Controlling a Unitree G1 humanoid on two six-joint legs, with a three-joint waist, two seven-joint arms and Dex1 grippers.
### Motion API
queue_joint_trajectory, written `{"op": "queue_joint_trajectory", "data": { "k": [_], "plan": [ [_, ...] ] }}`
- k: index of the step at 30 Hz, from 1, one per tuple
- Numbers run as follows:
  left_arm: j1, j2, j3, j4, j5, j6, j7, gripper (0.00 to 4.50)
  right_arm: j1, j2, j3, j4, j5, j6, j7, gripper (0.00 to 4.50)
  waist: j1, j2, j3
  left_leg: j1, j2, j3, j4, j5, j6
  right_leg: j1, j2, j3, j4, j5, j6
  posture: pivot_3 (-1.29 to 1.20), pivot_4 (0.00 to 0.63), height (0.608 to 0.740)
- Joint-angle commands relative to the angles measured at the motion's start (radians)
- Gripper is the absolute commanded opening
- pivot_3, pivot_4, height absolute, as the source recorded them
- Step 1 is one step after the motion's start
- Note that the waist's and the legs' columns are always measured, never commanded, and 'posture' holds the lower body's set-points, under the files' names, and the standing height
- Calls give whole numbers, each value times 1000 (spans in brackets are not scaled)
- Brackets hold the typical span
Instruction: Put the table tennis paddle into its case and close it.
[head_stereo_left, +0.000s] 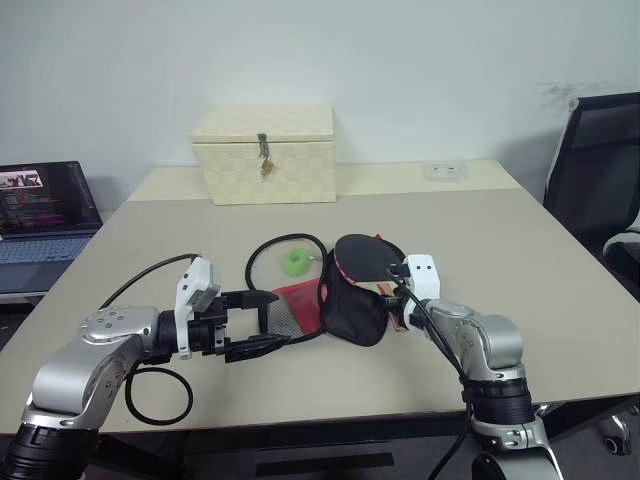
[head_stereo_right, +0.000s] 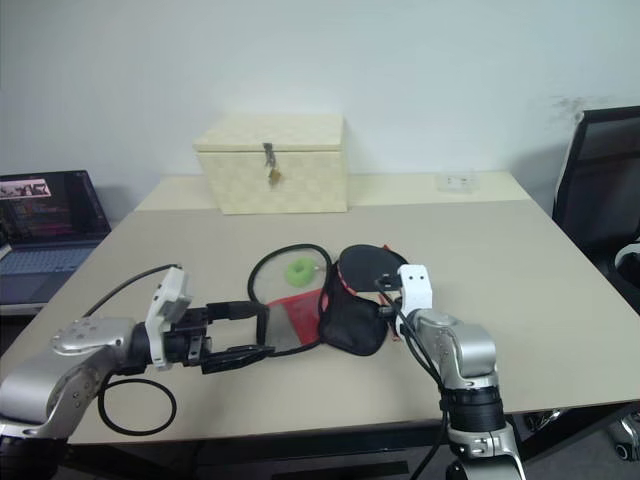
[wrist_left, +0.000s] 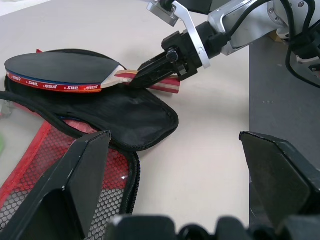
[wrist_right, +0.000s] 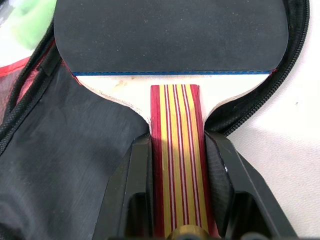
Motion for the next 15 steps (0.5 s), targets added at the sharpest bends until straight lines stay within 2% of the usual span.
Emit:
{"op": "queue_joint_trajectory", "data": {
  "k": [1,5,8,12,15],
  "plan": [
    [-23,7,12,-12,-11,-9,-4,4500,-33,10,-6,-26,-11,-41,-22,1986,0,0,0,0,0,0,0,0,0,0,0,0,0,0,0,0,150,740],
    [-28,6,9,-7,-9,-11,-4,4500,-35,5,-4,-35,-13,-51,-30,3198,0,0,0,0,0,0,0,0,0,0,0,0,0,0,0,0,150,740],
    [-26,5,10,-7,-10,-10,-3,4500,-40,-30,-4,-123,46,-13,38,4171,0,0,0,0,0,0,0,0,0,0,0,0,0,0,0,0,150,740],
    [-19,11,17,-6,-12,-7,-5,4500,-36,-165,0,-273,194,88,229,4171,2,0,0,0,0,0,0,0,0,0,0,-1,0,0,0,0,150,740],
    [-12,20,26,2,-15,-5,-13,4500,-8,-320,-8,-334,264,86,370,4171,2,-1,0,0,0,0,0,0,0,0,0,-1,0,0,0,0,150,740]
  ]
}}
